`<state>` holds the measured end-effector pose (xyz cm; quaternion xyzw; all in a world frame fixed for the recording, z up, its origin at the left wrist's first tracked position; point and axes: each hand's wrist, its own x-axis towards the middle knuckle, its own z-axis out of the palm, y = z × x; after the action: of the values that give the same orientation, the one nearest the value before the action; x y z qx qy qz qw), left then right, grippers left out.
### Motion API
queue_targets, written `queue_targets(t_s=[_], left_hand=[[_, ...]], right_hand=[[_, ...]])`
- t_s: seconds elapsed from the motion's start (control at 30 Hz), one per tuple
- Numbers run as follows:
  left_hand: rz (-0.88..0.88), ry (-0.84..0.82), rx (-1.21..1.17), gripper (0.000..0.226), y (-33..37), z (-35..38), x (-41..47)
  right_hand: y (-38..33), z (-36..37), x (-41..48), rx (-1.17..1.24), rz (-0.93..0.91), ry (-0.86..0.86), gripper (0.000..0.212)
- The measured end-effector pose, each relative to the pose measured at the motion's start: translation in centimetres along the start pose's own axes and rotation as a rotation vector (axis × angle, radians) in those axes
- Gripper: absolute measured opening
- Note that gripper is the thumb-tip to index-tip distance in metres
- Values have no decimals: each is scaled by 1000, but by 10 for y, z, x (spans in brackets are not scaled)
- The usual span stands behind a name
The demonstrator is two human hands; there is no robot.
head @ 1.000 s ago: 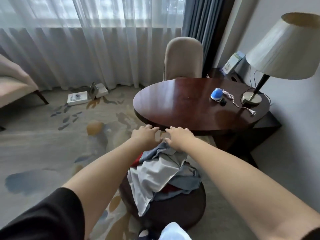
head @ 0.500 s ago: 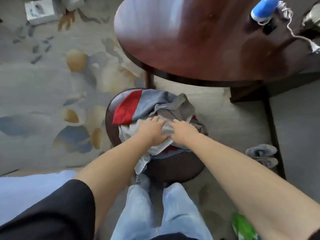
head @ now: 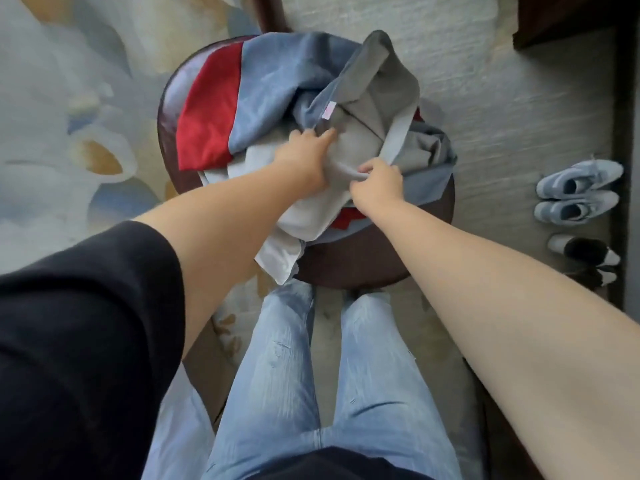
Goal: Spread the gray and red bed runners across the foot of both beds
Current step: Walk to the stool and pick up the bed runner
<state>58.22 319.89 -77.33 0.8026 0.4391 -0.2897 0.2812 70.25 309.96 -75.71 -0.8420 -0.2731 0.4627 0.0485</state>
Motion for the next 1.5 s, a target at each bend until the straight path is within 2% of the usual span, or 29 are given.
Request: queue_targets(t_s=[0.07,0.1,0.13,0.23,0.33,0.4,0.47,0.5,0.57,0.67,0.73,0.8,0.9,0.93,1.03,1.1,1.17,1.23,1.27,1.4,1.5], left_hand=[[28,71,-63,36,0,3,4],[30,89,-77,20,-1,4,2],[35,95,-100,13,-3,4,-2],[68,110,-209,17,-4,-2,-23],[109,147,-306,28,0,-19,-57],[86,268,-380,38,-3,-36,-87],[101,446,-405,60,-11,-57,-118],[146,507,-323,72,-16,-69,-133],[278,551,-51,80,-27,-93,-160],[441,419,181,63,-41,-123,-191],[432,331,258,56,-44,-133,-214],[315,294,227,40,-43,-138,-243],[20,350,151,26,-45,-136,-301],[-80,411,84,28,-47,-131,-324],[-308,603,-36,42,-46,-106,-394],[-451,699,-198,47,-38,-88,-436],[-578,804,-333,60,-31,-72,-477],[-686,896,-437,72,-25,-53,-524],[-720,941,-477,71,-23,-39,-548],[-852,1112,-517,42,-20,20,-650],[-927,1238,-505,40,-17,59,-734]], right_hand=[[5,-1,0,83,-67,73,31],[5,-1,-4,109,-90,96,36],[3,-2,-10,127,-121,106,40],[-14,-3,-38,120,-304,70,43],[-43,-8,-74,35,-486,40,33],[-65,-18,-100,-59,-572,61,23],[-84,-32,-124,-172,-729,112,23],[-92,-41,-137,-233,-841,147,23],[-109,-62,-166,-336,-1111,183,20],[-136,-92,-214,-559,-1549,86,20],[-150,-102,-245,-722,-1766,10,17],[-156,-107,-274,-818,-1865,-2,10],[-151,-108,-304,-717,-1946,-2,10],[-150,-109,-312,-721,-1951,37,15],[-158,-107,-341,-869,-1909,155,53],[-168,-100,-369,-832,-1880,138,64],[-179,-83,-401,-797,-1806,51,59],[-184,-57,-435,-827,-1893,45,59],[-184,-43,-455,-863,-1946,71,54],[-172,16,-551,-1120,-2178,144,41],[-158,52,-631,-1145,-2349,177,43]])
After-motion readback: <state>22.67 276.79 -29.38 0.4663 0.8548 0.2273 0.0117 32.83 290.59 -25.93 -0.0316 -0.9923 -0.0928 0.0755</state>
